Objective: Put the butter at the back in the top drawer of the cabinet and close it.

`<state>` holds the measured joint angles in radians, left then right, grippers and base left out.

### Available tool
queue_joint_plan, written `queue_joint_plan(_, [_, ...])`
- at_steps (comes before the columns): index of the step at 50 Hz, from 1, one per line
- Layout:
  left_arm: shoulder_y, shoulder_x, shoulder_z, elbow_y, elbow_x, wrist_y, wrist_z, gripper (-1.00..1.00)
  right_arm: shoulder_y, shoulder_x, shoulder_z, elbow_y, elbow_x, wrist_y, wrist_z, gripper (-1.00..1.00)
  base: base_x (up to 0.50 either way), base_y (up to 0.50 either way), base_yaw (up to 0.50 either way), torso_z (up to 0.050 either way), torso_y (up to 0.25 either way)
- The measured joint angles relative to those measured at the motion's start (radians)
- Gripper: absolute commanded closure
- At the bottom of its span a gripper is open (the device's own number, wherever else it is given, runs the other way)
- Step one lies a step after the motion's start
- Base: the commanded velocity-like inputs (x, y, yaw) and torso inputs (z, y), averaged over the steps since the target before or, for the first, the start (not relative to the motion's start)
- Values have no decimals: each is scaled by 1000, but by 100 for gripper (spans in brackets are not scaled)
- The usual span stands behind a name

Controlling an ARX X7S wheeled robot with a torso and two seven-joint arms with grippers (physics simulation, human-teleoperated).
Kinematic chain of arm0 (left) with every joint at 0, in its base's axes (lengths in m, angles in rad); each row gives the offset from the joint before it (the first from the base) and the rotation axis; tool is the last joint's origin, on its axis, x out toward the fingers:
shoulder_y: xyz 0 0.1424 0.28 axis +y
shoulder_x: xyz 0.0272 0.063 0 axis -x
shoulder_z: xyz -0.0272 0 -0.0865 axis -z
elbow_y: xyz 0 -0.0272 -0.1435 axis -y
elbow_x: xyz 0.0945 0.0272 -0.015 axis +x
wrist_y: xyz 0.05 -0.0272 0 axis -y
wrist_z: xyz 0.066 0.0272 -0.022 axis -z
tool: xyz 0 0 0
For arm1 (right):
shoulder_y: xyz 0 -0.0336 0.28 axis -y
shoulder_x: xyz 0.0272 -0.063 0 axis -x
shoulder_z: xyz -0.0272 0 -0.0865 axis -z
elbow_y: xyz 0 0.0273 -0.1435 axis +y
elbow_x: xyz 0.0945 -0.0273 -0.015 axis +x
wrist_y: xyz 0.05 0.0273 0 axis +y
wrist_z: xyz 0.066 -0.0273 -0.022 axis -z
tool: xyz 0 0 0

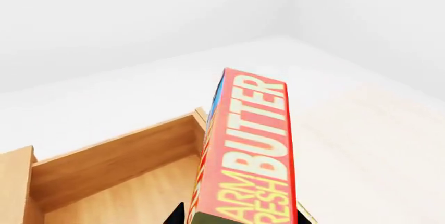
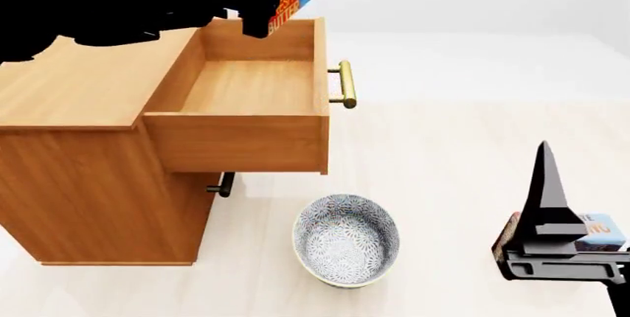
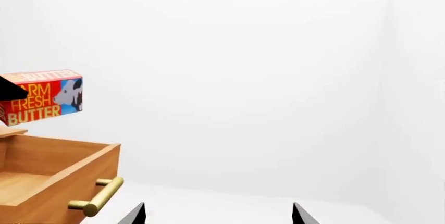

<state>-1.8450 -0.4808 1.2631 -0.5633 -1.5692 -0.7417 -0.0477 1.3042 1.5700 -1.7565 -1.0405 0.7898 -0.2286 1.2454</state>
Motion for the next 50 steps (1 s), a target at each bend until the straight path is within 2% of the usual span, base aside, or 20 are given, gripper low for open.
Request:
queue_joint_plan(30, [9, 300, 125, -614, 181, 102, 298, 100, -39, 1, -28, -6, -75, -23, 24, -100, 0, 0, 0, 1, 1])
queue_joint_plan(40, [26, 343, 97, -699, 234, 103, 338, 100, -43, 1, -29, -5, -77, -24, 21, -100, 0, 0, 0, 0, 1])
queue_joint_plan(50, [47, 365, 7, -732, 330, 83, 353, 100, -47, 1, -30, -2, -79, -27, 19, -100, 0, 0, 0, 0, 1])
